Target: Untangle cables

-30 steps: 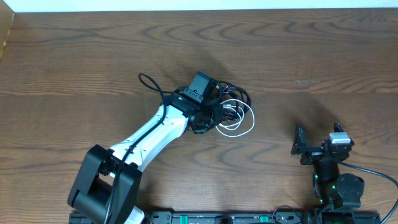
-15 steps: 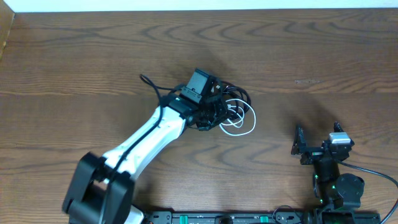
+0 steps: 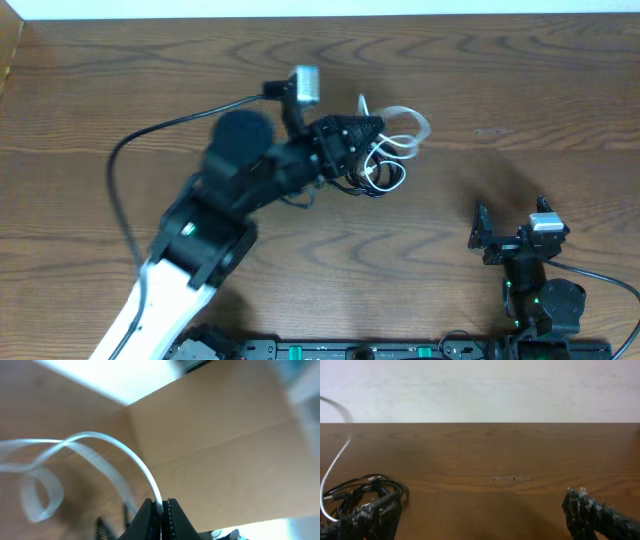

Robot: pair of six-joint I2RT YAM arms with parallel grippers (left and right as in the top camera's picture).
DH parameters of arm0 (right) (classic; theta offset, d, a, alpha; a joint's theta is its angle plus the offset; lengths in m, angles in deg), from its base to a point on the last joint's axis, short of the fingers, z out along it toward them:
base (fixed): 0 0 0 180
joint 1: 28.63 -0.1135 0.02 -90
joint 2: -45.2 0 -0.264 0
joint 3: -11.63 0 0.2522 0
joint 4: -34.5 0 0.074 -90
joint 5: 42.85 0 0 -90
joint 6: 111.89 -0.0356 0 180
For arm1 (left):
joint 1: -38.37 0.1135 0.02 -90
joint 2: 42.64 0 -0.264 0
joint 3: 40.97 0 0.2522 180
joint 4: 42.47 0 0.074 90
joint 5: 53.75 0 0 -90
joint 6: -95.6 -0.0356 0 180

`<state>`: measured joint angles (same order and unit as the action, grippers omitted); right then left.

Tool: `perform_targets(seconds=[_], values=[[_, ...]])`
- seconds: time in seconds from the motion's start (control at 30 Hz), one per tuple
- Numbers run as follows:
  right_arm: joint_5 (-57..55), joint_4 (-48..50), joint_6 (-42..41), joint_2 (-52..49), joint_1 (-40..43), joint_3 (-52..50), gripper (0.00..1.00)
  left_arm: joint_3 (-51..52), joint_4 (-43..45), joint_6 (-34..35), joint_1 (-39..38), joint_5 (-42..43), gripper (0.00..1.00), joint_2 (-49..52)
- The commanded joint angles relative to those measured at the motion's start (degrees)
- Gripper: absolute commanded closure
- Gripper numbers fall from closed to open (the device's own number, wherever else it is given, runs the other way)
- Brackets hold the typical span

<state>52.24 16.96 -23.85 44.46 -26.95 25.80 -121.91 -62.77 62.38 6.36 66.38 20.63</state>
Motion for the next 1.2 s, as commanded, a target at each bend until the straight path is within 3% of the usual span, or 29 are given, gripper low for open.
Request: perform_targets(seconds=[0.0, 0.2, 0.3, 0.57, 0.7, 0.93, 1.07, 1.17], values=[[-0.44, -0.26, -0.11, 0.02, -0.26, -0.09, 0.01, -0.74, 3.34, -0.94, -0.04, 0.68, 0.93, -3.8], [-0.44, -0.26, -0.11, 0.02, -0.26, -0.09, 0.01, -0.72, 2.38, -0.87, -0.04, -1.44, 0.93, -5.6], [-0.44, -0.26, -0.11, 0.02, -0.26, -0.09, 0.01, -0.72, 4.44, 3.56, -0.04, -3.02, 0.92, -5.33], [-0.44, -0.26, -0.11, 0.02, -0.26, -0.09, 0.01, -0.72, 31.95, 11.74, -0.04, -6.25, 0.92, -5.42], [-0.44, -0.26, -0.11, 0.02, -0.26, -0.09, 0.01, -0.74, 36.26, 15.39, -0.04, -12.87, 0.92, -5.92], [-0.44, -0.26, -0.11, 0.02, -0.26, -0.09, 0.01, -0.74, 33.81, 15.96, -0.04, -14.56, 0.93, -6.47], [-0.44, -0.26, -0.11, 0.02, -0.26, -0.09, 0.01, -0.72, 22.03, 12.72, -0.04, -14.8, 0.93, -6.4], [-0.44, -0.26, -0.11, 0.02, -0.26, -0.09, 0.01, -0.72, 8.13, 7.52, -0.04, -16.9, 0.92, -5.92]])
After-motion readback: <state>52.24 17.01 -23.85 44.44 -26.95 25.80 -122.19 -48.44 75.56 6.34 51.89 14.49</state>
